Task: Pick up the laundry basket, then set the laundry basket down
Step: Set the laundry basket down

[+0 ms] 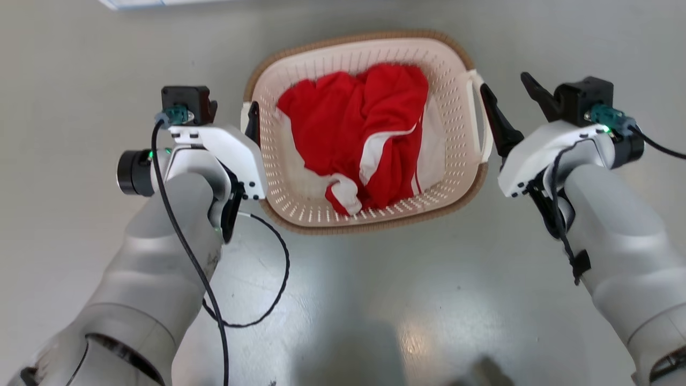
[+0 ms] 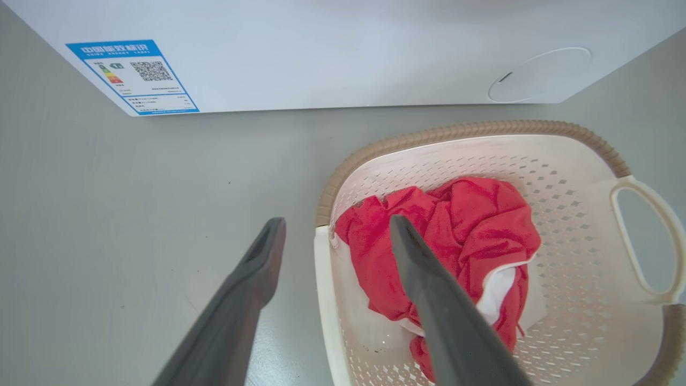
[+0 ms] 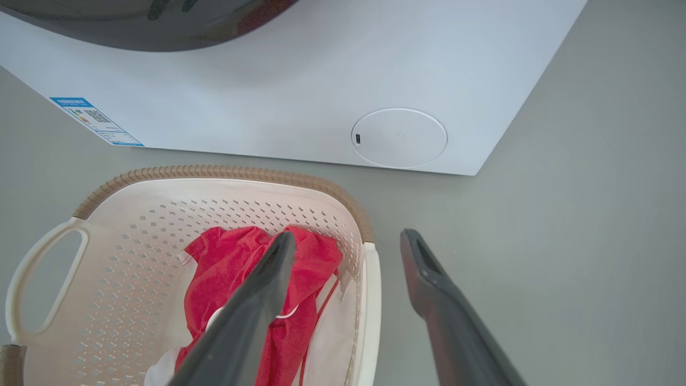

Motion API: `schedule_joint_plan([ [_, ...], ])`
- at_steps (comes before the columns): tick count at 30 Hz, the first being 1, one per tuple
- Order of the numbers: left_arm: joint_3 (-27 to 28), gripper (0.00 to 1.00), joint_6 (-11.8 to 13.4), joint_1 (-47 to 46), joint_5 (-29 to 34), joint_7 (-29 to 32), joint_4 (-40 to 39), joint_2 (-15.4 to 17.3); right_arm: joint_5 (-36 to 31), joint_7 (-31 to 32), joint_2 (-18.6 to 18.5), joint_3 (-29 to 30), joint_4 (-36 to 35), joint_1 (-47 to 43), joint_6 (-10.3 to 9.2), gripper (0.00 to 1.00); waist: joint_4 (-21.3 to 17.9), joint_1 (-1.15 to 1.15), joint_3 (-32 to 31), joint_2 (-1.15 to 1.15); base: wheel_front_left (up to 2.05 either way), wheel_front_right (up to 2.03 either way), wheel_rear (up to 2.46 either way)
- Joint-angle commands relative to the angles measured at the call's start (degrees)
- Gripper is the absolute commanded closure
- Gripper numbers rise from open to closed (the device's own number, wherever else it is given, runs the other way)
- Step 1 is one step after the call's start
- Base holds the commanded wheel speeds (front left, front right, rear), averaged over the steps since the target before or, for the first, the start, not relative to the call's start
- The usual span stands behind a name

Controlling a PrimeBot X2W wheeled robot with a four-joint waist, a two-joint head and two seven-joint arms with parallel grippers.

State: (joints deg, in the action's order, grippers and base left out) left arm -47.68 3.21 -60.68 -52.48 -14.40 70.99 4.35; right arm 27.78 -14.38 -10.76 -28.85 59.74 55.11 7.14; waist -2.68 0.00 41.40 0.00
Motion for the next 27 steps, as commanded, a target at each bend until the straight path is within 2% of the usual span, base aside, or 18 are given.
schedule_joint_plan([
  [1, 1.4, 0.0, 0.3, 1.5, 0.3, -0.6, -1.2, 1.8, -1.4, -0.6, -0.2, 0.6, -1.4, -3.4, 0.35, 0.0, 0.1, 0.0, -2.8, 0.0, 0.0, 0.0, 0.0],
  [14, 10.8, 0.0, 1.3, 15.1, 6.8, -0.6, -13.4, 5.0, -15.1, -0.6, 0.4, 13.6, -12.0, -15.7, 0.35, 0.0, -0.1, 0.0, -17.5, 0.0, 0.0, 0.0, 0.0],
  [27, 20.4, 0.0, 0.0, 29.8, 14.0, -0.6, -24.3, 6.9, -19.6, -0.6, 0.7, 17.8, -18.3, -25.7, 0.35, 0.0, 0.0, 0.0, -29.4, 0.0, 0.0, 0.0, 0.0],
])
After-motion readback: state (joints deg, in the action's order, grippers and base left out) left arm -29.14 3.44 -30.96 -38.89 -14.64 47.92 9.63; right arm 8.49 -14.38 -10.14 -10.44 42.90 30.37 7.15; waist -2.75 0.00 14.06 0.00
